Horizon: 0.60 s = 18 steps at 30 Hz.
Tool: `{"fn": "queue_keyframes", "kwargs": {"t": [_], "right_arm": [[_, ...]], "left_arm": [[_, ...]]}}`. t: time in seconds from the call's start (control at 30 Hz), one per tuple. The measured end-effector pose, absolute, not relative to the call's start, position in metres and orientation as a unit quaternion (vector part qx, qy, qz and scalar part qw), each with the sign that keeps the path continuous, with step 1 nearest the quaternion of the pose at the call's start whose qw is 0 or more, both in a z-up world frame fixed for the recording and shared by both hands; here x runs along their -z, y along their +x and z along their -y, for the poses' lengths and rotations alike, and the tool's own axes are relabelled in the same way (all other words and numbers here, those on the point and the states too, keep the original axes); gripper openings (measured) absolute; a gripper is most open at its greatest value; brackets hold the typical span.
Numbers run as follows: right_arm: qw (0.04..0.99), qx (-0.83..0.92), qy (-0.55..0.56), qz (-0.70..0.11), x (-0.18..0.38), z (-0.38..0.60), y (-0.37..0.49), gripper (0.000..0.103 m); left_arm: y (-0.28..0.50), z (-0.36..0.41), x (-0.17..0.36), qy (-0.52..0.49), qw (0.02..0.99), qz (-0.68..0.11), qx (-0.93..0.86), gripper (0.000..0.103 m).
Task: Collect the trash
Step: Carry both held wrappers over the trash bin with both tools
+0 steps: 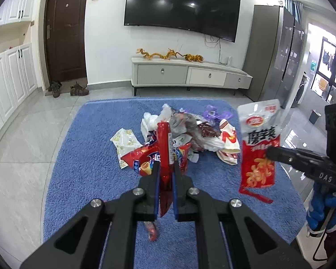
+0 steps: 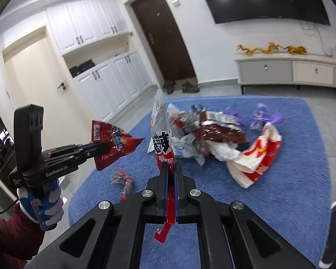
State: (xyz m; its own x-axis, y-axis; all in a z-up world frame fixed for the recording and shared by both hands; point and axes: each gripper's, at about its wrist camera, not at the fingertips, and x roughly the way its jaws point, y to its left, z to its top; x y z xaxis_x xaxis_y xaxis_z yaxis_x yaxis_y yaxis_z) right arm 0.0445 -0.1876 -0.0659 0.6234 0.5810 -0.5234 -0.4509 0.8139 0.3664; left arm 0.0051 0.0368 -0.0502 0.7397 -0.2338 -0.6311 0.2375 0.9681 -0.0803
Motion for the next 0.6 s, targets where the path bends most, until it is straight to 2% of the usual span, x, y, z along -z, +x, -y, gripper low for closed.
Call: {"fn": "queue_keyframes", "kwargs": {"t": [0.33, 0.6], "right_arm": [[0.917, -0.235, 0.136, -0.292, 0.058, 0.240, 0.015, 0.004], [0.937, -0.152, 0.184, -0.254, 0.047, 0.324, -0.012, 0.004]], "left_arm": [[-0.006, -0.006, 0.043, 0.023, 0.932, -0.333, 0.145, 0.008], [0.005, 0.067, 0.027, 0.053, 0.921, -0.328, 0.205, 0.008]]}}
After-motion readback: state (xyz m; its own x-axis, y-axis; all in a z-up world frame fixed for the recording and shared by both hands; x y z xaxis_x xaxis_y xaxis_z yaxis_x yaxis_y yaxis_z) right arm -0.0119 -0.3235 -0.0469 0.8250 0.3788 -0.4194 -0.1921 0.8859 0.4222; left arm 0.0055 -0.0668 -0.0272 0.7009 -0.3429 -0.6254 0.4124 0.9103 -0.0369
